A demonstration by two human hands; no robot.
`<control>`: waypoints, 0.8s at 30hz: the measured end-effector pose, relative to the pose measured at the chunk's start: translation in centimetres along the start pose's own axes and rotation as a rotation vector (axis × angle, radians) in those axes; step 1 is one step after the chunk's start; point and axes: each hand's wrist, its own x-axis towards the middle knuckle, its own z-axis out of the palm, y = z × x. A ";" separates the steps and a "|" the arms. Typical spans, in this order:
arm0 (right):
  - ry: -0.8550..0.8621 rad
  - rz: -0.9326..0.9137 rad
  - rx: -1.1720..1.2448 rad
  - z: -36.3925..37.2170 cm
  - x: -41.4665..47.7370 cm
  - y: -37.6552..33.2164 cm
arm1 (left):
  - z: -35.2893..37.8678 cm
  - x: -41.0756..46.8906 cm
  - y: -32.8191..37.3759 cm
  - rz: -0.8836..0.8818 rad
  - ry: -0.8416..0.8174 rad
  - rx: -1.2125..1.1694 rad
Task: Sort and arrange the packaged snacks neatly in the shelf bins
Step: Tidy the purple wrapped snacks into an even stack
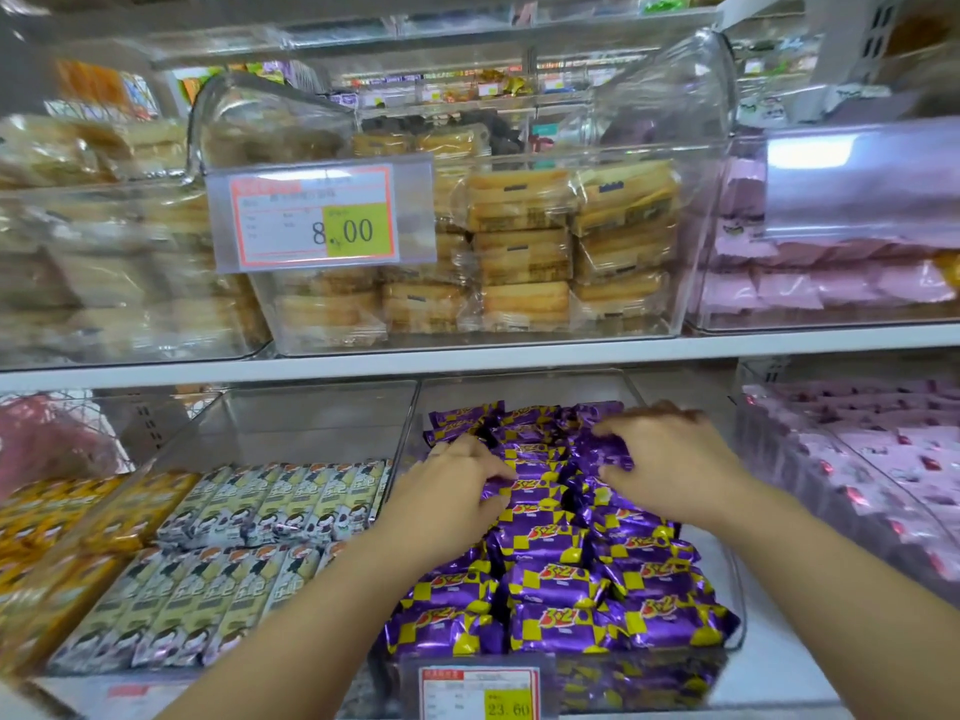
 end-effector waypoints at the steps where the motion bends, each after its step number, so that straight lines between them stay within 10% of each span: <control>1: -0.056 0.023 -0.027 0.0 -0.1 0.2 | 0.0 0.1 0.1 0.020 0.014 -0.024; 9: -0.123 -0.045 0.127 -0.4 -0.9 0.8 | 0.4 -0.1 0.8 0.120 -0.379 0.032; 24: 0.021 -0.218 0.461 -0.6 -7.1 0.6 | 0.0 -4.6 2.0 0.231 -0.319 -0.151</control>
